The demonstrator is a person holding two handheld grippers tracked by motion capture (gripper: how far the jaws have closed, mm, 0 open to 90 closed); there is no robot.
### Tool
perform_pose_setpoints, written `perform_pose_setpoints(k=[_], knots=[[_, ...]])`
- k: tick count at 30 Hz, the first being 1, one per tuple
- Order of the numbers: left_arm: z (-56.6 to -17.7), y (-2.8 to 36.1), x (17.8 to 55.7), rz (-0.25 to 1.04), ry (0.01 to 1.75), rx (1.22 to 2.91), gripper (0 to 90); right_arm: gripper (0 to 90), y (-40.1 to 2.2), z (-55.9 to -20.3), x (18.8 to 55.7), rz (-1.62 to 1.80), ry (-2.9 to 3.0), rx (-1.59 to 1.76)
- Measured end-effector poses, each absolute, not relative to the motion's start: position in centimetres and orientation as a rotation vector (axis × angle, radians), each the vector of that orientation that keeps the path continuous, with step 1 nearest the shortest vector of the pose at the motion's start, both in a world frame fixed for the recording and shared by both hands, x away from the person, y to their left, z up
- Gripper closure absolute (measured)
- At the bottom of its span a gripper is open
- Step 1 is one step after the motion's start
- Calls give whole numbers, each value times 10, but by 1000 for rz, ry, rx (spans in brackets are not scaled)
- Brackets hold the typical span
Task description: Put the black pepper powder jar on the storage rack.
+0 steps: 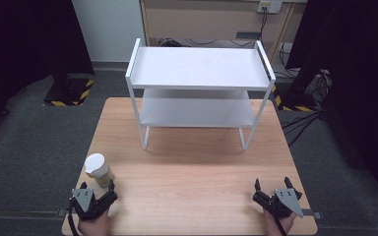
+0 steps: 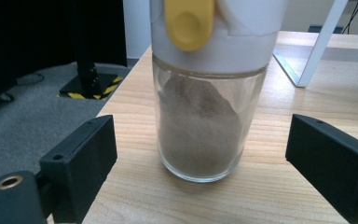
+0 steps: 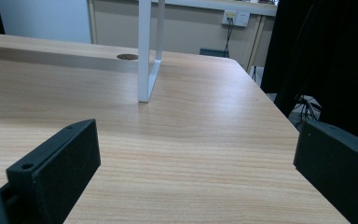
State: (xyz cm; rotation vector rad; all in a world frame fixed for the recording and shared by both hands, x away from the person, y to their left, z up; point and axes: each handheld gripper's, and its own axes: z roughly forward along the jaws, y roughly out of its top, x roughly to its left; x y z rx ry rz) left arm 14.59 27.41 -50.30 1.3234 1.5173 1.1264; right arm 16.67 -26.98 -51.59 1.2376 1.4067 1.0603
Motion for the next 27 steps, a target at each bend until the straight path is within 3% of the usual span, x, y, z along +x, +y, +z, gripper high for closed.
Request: perform_pose_setpoints(k=[27], knots=[[-500, 278, 147, 1088, 1553, 1293, 66, 3, -272, -520, 165, 1090, 1375, 1240]])
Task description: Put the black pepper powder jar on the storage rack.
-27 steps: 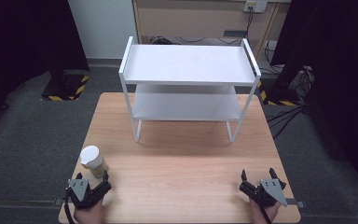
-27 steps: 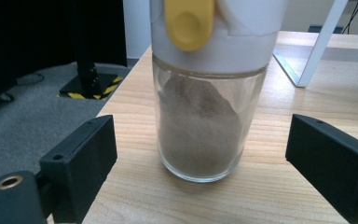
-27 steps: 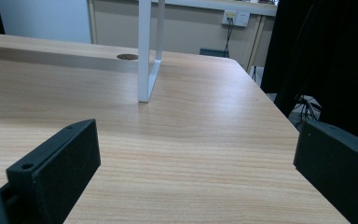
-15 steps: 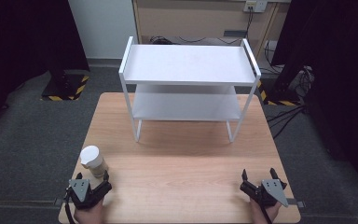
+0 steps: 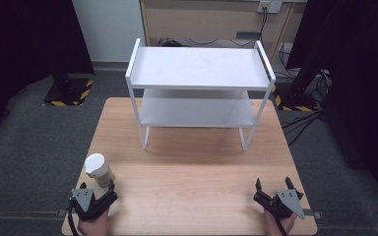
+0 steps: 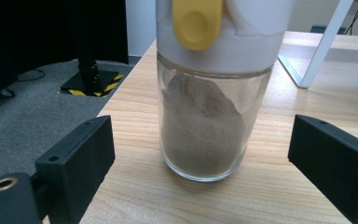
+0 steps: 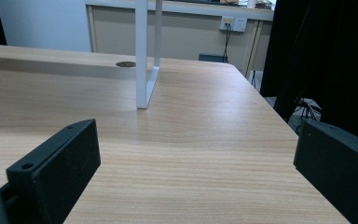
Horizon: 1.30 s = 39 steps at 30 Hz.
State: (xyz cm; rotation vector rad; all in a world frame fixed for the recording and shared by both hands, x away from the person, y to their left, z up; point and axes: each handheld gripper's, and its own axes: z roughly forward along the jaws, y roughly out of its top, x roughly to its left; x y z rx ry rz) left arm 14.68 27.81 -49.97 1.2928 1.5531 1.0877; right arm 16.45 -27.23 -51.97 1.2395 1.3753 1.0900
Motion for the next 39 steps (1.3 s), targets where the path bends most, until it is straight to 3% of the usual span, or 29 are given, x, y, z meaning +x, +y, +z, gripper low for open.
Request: perform_pose_setpoints(k=[13, 39], knots=[[-493, 285, 149, 1020, 1601, 1229, 72, 3, -272, -519, 166, 1086, 1370, 1246], [-479, 280, 182, 1137, 1497, 1293, 102, 3, -270, -517, 167, 1074, 1378, 1256]])
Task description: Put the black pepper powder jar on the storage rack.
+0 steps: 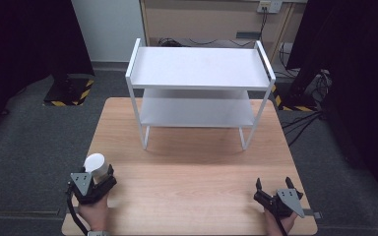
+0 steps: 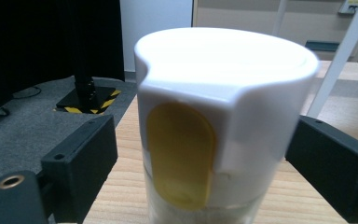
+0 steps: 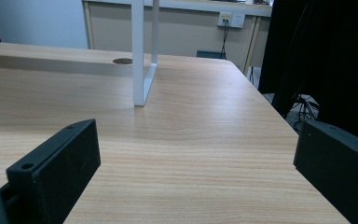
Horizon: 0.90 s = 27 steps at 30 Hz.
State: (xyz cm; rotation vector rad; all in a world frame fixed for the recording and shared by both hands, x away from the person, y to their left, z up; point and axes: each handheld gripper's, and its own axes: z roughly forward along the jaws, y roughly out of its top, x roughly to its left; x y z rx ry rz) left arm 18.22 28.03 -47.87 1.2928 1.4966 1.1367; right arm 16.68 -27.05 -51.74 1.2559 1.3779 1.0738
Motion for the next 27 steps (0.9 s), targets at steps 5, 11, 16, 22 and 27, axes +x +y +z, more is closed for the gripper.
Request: perform_pose_setpoints(k=[5, 11, 16, 22, 27], knots=[[-481, 280, 184, 1150, 1480, 1293, 130, 3, -271, -517, 167, 1074, 1377, 1258], [-484, 278, 185, 1177, 1460, 1295, 191, 4, -271, -517, 167, 1073, 1378, 1258], [-485, 275, 185, 1202, 1451, 1303, 243, 4, -271, -517, 167, 1076, 1379, 1259], [-484, 274, 185, 1218, 1434, 1315, 293, 4, -271, -517, 167, 1075, 1380, 1258], [-485, 275, 186, 1212, 1434, 1308, 297, 4, -272, -517, 167, 1078, 1380, 1258]])
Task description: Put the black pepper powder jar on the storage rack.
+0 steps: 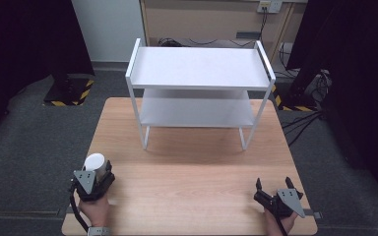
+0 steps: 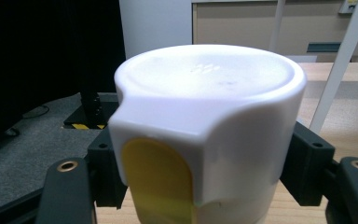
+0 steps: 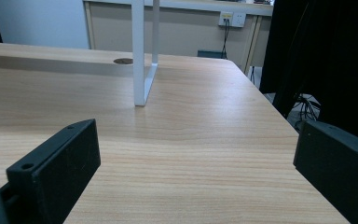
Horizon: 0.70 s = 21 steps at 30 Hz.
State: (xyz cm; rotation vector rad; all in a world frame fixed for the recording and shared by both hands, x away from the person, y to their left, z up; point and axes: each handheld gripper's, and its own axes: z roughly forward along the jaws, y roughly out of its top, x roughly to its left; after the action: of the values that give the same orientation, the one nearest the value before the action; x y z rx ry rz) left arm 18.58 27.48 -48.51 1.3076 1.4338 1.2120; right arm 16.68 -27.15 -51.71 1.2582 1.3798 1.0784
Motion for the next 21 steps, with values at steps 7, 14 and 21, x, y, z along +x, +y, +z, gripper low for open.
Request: perform_pose_setpoints(k=[7, 14, 21], knots=[[-481, 277, 186, 1191, 1449, 1308, 301, 4, -272, -517, 167, 1079, 1383, 1257], [-479, 276, 183, 1185, 1460, 1270, 303, 4, -271, -517, 167, 1077, 1382, 1258], [-459, 261, 180, 1208, 1403, 1275, 303, 4, -271, -517, 167, 1075, 1382, 1256]])
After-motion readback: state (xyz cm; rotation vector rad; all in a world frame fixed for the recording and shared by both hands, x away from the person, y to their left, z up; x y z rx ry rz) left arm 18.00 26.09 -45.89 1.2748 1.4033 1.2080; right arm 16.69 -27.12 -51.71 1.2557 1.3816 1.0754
